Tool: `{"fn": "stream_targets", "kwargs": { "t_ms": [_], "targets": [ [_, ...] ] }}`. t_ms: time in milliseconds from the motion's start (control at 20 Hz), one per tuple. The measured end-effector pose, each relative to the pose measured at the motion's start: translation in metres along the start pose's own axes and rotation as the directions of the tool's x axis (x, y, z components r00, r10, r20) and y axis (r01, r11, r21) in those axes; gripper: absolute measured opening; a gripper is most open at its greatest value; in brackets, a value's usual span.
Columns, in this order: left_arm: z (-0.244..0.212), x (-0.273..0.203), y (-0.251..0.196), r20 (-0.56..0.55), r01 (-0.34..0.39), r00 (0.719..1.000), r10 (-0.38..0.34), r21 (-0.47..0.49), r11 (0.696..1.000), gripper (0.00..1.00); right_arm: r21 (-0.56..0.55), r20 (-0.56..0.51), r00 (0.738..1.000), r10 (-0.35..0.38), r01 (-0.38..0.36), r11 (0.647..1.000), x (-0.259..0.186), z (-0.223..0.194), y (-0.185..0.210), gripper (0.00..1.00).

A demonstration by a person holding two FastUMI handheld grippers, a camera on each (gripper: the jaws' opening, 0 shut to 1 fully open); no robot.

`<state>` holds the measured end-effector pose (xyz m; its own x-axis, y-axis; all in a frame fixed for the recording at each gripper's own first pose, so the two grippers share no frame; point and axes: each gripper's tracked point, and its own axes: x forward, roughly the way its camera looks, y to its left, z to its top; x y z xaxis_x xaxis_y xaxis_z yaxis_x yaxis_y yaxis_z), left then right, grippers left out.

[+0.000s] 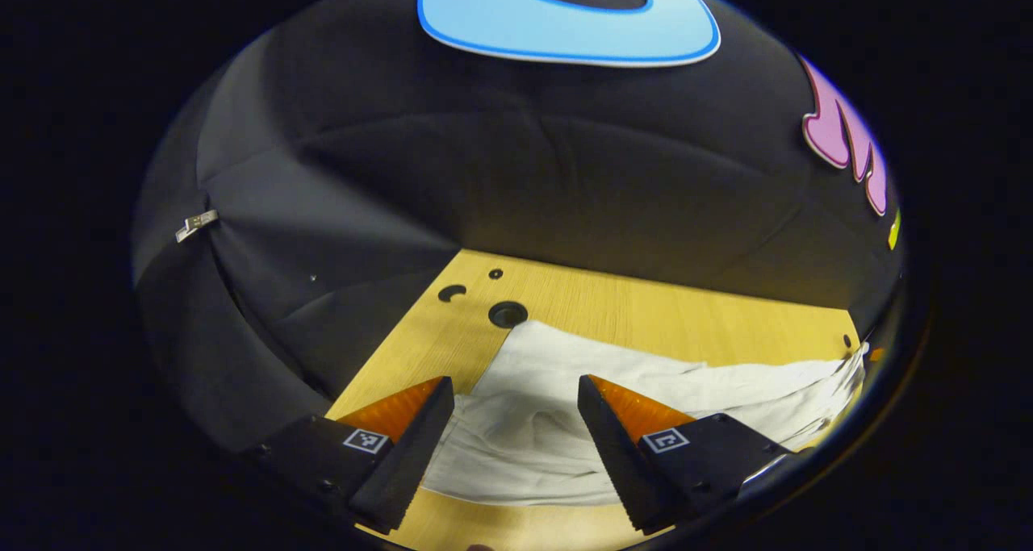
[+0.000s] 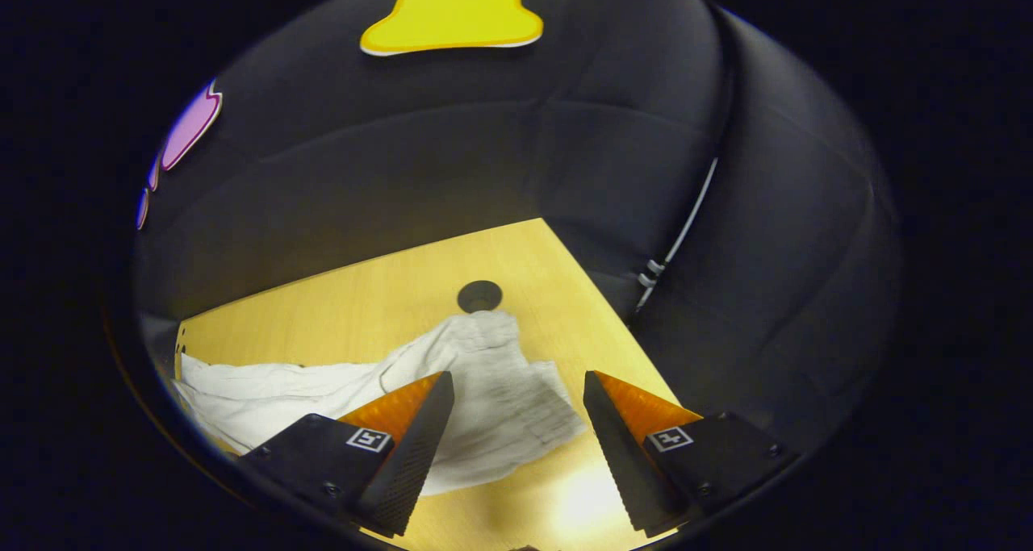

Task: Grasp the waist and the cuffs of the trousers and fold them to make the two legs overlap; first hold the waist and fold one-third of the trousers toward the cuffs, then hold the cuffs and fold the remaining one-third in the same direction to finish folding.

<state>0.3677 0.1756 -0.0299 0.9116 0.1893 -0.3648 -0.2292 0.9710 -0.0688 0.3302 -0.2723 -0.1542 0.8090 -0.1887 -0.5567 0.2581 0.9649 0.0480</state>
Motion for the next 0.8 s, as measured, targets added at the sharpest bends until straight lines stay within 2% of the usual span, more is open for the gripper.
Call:
{"fn": "stream_targets", "kwargs": {
  "t_ms": [150,250,400,600,800],
  "targets": [
    [0.009,-0.017,-0.008,0.019,0.008,1.000,-0.008,0.025,1.000,0.98,0.129,0.000,0.999,-0.032,0.032,0.991,0.003,-0.012,-0.016,0.98],
    [0.012,-0.027,-0.018,0.029,0.030,0.999,-0.030,0.003,1.000,0.98,0.234,-0.029,0.999,-0.042,0.048,0.971,0.010,-0.026,-0.022,0.99],
    [0.013,-0.039,-0.028,0.043,0.057,0.998,-0.055,-0.051,0.997,0.98,0.269,-0.018,0.996,-0.087,0.088,0.959,0.020,-0.036,-0.035,0.99],
    [0.008,-0.047,-0.039,0.030,0.075,0.997,-0.073,-0.069,0.995,0.96,0.357,-0.059,0.996,-0.066,0.082,0.930,0.031,-0.054,-0.024,0.99],
    [0.002,-0.057,-0.038,0.016,0.045,0.999,-0.045,-0.047,0.998,0.96,0.332,-0.076,0.995,-0.070,0.092,0.939,0.043,-0.068,-0.014,0.99]
  ]
}}
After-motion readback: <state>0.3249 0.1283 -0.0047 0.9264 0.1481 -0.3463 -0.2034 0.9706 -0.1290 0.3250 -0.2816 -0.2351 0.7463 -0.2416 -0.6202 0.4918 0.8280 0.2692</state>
